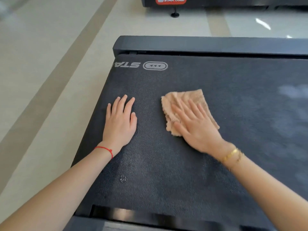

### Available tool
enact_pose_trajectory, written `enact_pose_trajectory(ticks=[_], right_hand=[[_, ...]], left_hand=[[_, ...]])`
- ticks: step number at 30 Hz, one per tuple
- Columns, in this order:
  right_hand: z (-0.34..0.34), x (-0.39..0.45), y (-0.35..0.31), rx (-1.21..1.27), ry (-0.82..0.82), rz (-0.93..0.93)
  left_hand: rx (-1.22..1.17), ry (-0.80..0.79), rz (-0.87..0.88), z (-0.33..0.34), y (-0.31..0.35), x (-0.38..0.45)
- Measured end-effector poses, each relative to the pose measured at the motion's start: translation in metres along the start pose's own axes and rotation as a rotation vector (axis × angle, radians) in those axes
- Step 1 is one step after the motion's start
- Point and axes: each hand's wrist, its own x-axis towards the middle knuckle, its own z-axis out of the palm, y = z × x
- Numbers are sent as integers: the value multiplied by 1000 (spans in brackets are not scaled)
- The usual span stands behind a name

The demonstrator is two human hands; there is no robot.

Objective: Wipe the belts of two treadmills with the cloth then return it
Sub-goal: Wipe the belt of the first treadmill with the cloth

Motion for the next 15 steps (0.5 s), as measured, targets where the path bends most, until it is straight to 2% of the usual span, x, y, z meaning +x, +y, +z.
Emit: enact_pose_trajectory(ticks=[4,9,11,15], right_hand=[[-3,-33,14,-10,-7,-31],[-19,-6,45,12,2,299],[-13,-24,27,3,-5,237],[8,-104,-20,-55,-27,-48]], left_hand=[[-25,-20,1,-3,0,-7],[-30,-35,8,-4,-2,-25],[-35,-32,8,-4,0,-28],[-32,-24,2,-5,1,-28]])
